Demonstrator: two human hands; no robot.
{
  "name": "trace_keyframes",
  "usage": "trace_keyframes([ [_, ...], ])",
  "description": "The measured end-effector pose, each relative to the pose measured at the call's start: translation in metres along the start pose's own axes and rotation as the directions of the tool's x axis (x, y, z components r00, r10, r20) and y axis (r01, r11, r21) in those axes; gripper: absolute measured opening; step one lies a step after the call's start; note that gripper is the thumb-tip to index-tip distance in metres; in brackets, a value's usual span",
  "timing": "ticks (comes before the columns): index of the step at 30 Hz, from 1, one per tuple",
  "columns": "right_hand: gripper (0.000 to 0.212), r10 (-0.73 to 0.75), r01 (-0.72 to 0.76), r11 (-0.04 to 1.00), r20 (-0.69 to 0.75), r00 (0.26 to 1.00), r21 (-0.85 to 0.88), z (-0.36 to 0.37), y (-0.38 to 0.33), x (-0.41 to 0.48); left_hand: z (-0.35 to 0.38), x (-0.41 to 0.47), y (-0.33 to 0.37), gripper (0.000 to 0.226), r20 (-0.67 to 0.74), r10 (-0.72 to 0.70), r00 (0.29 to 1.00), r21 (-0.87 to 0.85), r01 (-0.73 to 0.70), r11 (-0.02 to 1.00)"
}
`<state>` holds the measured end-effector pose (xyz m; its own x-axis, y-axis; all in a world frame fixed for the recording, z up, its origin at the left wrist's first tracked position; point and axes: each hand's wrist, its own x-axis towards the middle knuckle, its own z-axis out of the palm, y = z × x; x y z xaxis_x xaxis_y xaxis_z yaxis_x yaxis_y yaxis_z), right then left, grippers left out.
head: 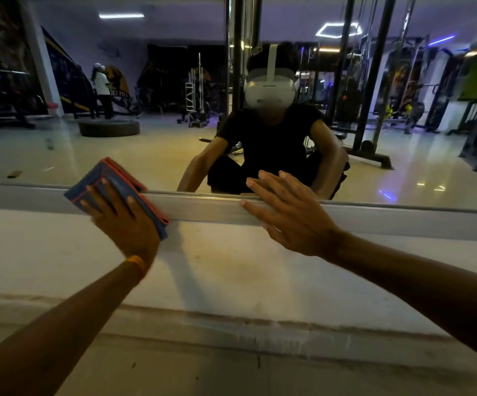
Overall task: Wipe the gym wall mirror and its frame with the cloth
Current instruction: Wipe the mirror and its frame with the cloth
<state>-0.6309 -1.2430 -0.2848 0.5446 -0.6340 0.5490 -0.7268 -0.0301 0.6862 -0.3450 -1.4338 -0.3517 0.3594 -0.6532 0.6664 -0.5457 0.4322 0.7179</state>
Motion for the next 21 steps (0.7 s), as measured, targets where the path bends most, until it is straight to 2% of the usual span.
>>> trace_keyframes([
  [5,0.060,-0.044,0.046,0.998,0.044,0.998,-0.035,0.001,0.005,-0.002,0.015,-0.081,0.071,0.070,0.164,0.180,0.970,-0.072,-0.170,0.983],
  [10,0.061,-0.035,0.035,0.999,-0.004,0.999,-0.007,0.004,0.004,-0.006,0.008,-0.033,0.035,0.065,0.111,0.153,0.982,-0.031,-0.150,0.988],
  [14,0.063,-0.018,0.018,1.000,-0.054,0.998,-0.004,0.008,0.003,-0.007,-0.014,0.017,-0.009,0.065,0.080,-0.004,0.997,-0.009,0.005,1.000],
  [17,0.062,-0.002,0.004,0.999,-0.072,0.997,0.033,0.010,-0.002,-0.007,-0.010,0.003,0.010,0.063,0.053,-0.082,0.995,-0.021,0.084,0.996],
  [18,0.061,-0.002,0.005,0.999,-0.069,0.998,0.040,0.012,-0.002,-0.008,-0.004,-0.014,0.024,0.062,0.044,-0.075,0.996,-0.034,0.076,0.997],
  [21,0.059,0.015,-0.011,0.998,-0.067,0.998,0.060,0.016,-0.004,-0.009,0.020,-0.072,0.070,0.062,0.066,0.067,0.996,-0.091,-0.061,0.994],
])
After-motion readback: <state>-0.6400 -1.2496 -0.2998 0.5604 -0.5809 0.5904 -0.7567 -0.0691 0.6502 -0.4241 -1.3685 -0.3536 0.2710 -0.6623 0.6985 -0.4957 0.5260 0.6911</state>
